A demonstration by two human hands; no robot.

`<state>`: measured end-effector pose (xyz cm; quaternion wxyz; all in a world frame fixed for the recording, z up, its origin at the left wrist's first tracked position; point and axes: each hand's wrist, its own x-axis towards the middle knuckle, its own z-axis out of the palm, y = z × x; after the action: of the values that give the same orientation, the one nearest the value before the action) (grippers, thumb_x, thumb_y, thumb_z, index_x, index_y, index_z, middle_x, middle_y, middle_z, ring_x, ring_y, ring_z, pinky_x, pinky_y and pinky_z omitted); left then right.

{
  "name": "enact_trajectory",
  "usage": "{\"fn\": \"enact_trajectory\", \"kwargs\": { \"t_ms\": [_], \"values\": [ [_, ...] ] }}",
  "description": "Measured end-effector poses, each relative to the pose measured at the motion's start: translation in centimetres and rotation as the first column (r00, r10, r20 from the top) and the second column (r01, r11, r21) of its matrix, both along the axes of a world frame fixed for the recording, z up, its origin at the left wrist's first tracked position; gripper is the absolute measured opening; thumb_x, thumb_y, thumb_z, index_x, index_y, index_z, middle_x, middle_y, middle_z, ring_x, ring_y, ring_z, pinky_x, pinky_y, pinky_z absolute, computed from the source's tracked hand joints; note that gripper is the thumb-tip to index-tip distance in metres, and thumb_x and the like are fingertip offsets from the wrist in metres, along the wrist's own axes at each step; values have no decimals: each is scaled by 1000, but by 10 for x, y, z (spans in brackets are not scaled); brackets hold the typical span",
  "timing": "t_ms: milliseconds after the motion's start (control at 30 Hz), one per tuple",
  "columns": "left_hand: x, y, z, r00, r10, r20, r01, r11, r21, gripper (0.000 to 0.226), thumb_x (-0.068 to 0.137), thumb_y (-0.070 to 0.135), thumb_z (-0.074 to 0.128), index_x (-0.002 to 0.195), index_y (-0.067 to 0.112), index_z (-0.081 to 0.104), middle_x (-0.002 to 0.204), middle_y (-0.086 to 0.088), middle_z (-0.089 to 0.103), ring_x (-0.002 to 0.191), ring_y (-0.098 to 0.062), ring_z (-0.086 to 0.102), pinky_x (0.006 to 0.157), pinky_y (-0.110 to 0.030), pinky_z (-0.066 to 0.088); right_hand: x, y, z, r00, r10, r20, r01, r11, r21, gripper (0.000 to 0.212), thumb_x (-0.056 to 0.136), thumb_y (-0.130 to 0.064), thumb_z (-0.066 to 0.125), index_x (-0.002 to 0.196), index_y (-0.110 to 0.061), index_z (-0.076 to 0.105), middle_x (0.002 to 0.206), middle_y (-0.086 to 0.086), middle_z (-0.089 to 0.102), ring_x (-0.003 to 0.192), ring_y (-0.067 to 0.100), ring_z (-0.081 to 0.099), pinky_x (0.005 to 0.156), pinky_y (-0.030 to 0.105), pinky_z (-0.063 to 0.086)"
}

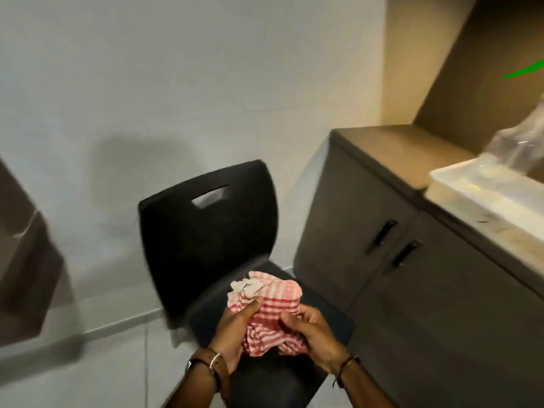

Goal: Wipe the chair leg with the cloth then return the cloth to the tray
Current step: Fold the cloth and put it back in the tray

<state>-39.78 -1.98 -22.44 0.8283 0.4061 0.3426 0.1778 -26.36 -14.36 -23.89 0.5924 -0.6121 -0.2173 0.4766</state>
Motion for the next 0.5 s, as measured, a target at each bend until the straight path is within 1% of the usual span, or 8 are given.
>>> {"fn": "enact_trajectory", "kwargs": {
  "t_ms": [67, 167, 200, 267, 333, 367, 433, 500],
  "values": [
    [24, -13, 28, 997, -66, -31, 69, 989, 128, 28, 89, 19, 69, 117, 14, 69, 111, -13, 77, 101, -31, 74, 98, -51, 54, 15, -23, 25, 993, -113, 43, 111, 993, 39, 51, 76, -30, 86, 111, 3, 72, 113, 28, 72, 104, 42, 69, 91, 46, 56],
    [61, -44, 69, 983, -179, -35, 182, 950, 254, 32, 86, 24, 74, 117, 18, 70, 109, -8, 78, 99, -27, 75, 95, -51, 56, 42, -62, 68, 958, -277, 78, 270, 959, 90, 41, 82, -25, 80, 112, 2, 71, 112, 26, 73, 106, 44, 69, 93, 49, 56],
    [70, -53, 79, 979, -205, -21, 203, 943, 263, 33, 85, 24, 74, 118, 18, 70, 109, -8, 78, 99, -27, 75, 95, -50, 57, 49, -71, 81, 945, -315, 88, 305, 946, 105, 42, 82, -25, 80, 112, 3, 71, 111, 26, 73, 104, 43, 70, 91, 48, 57],
    [92, -75, 101, 966, -259, 8, 249, 935, 254, 35, 86, 24, 73, 120, 17, 69, 111, -8, 78, 101, -28, 75, 91, -48, 58, 65, -95, 115, 914, -388, 116, 373, 918, 136, 54, 73, -31, 85, 110, 5, 70, 110, 28, 73, 100, 40, 71, 86, 44, 58],
    [114, -95, 121, 942, -334, 40, 316, 920, 232, 34, 88, 25, 71, 121, 16, 69, 112, -11, 77, 101, -30, 75, 85, -45, 60, 81, -121, 154, 880, -453, 143, 428, 887, 175, 62, 69, -37, 87, 111, 5, 70, 110, 27, 73, 99, 38, 71, 85, 43, 58],
    [124, -103, 130, 928, -368, 62, 346, 911, 225, 33, 89, 24, 69, 121, 16, 69, 112, -12, 77, 101, -32, 74, 82, -46, 61, 89, -133, 174, 866, -473, 162, 443, 877, 187, 60, 72, -37, 86, 113, 3, 69, 111, 25, 73, 100, 37, 71, 87, 44, 58],
    [150, -118, 154, 892, -440, 104, 406, 881, 244, 31, 90, 23, 68, 120, 14, 68, 111, -13, 77, 98, -34, 75, 79, -49, 62, 108, -160, 214, 832, -506, 227, 470, 861, 195, 47, 84, -32, 76, 119, -3, 67, 114, 19, 74, 103, 35, 72, 89, 46, 58],
    [178, -131, 181, 861, -492, 130, 445, 852, 278, 33, 89, 21, 69, 119, 9, 65, 107, -16, 77, 86, -32, 76, 75, -47, 64, 131, -185, 249, 797, -541, 267, 498, 840, 216, 33, 94, -26, 64, 123, -9, 64, 115, 12, 75, 104, 30, 73, 90, 44, 58]
  ]
}}
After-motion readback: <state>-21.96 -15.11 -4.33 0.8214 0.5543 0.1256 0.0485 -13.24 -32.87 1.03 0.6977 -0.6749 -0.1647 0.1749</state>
